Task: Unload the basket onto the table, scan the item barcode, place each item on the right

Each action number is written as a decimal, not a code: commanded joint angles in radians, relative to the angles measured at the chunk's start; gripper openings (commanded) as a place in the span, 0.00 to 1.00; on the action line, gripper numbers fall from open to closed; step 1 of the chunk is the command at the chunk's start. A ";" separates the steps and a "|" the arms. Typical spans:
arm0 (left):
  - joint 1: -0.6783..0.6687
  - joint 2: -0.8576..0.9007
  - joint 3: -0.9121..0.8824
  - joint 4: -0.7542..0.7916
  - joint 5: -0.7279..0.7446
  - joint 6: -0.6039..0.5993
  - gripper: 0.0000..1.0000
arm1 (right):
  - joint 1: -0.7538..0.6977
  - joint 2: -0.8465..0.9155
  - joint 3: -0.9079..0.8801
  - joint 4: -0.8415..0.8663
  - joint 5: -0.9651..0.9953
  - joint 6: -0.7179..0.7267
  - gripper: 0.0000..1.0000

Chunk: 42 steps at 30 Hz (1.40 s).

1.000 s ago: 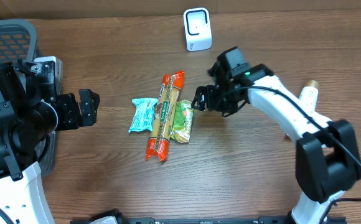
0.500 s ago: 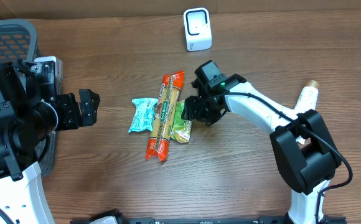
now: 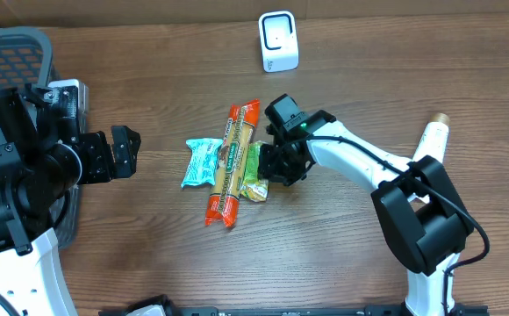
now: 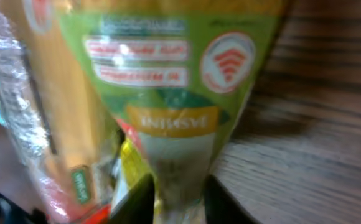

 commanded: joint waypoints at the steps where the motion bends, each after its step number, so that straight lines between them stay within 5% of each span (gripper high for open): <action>1: 0.004 -0.003 -0.005 0.001 0.012 0.019 0.99 | -0.003 0.023 0.021 -0.002 -0.002 0.007 0.04; 5: 0.004 -0.003 -0.005 0.001 0.012 0.019 1.00 | -0.039 0.017 0.029 -0.010 -0.064 -0.067 0.04; 16: 0.004 -0.003 -0.005 0.001 0.012 0.019 1.00 | -0.238 -0.113 0.159 -0.304 -0.233 -1.083 0.04; 24: 0.004 -0.003 -0.005 0.001 0.012 0.019 1.00 | -0.248 -0.203 0.161 -0.343 -0.258 -1.339 0.04; 32: 0.004 -0.003 -0.005 0.001 0.012 0.019 0.99 | -0.248 -0.204 0.157 -0.325 -0.156 -1.317 0.04; 42: 0.004 -0.003 -0.005 0.001 0.012 0.019 1.00 | -0.208 -0.196 0.152 -0.275 0.742 -0.542 0.04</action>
